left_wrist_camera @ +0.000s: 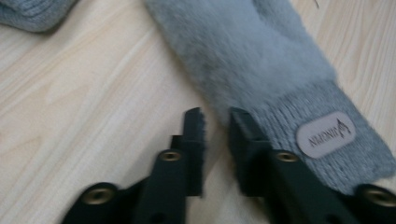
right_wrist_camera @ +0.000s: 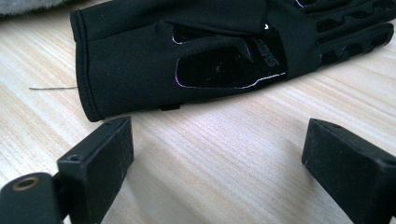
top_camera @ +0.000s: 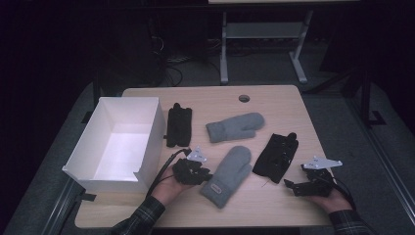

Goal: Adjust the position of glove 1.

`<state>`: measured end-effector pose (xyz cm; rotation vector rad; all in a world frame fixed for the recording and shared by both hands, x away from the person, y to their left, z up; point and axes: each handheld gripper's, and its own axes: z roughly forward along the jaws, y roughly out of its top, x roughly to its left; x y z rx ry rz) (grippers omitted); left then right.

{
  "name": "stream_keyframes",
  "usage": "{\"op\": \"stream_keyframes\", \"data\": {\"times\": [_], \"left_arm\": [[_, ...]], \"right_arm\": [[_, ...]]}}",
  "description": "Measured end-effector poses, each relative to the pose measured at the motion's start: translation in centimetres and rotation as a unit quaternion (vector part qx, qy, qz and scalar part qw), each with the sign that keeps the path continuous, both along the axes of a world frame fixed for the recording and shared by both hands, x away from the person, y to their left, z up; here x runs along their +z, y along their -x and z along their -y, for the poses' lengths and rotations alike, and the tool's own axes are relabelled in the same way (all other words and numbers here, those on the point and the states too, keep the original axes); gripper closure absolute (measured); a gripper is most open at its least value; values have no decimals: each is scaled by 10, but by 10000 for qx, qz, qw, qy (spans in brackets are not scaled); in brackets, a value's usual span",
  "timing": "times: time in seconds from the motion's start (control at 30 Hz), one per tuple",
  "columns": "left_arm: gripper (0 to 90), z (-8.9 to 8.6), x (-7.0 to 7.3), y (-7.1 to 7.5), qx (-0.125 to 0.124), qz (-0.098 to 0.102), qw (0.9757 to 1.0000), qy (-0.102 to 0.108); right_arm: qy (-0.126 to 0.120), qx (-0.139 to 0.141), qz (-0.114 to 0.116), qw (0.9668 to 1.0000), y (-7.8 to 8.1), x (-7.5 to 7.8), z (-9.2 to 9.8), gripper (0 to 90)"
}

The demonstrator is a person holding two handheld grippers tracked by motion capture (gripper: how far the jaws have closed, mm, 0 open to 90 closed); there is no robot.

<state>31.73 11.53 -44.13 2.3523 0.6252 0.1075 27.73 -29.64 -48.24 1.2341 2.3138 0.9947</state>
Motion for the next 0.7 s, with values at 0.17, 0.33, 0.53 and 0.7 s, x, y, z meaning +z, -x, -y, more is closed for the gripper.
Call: {"op": "stream_keyframes", "data": {"times": [0.17, 0.33, 0.53, 0.7], "left_arm": [[507, 2, 6, -13, -50, 180, 9998, 79], [380, 7, 12, -29, -108, 279, 9994, 144], [317, 12, 20, -47, -157, 398, 9987, 282], [295, 15, 27, -64, -171, 488, 9981, 343]], "right_arm": [[0, -1, -1, 10000, 0, 0, 0, 86], [0, 1, -2, 10000, 0, 0, 0, 86], [-1, 0, -1, 10000, 0, 0, 0, 86], [0, 1, 0, 10000, 0, 0, 0, 86]]}}
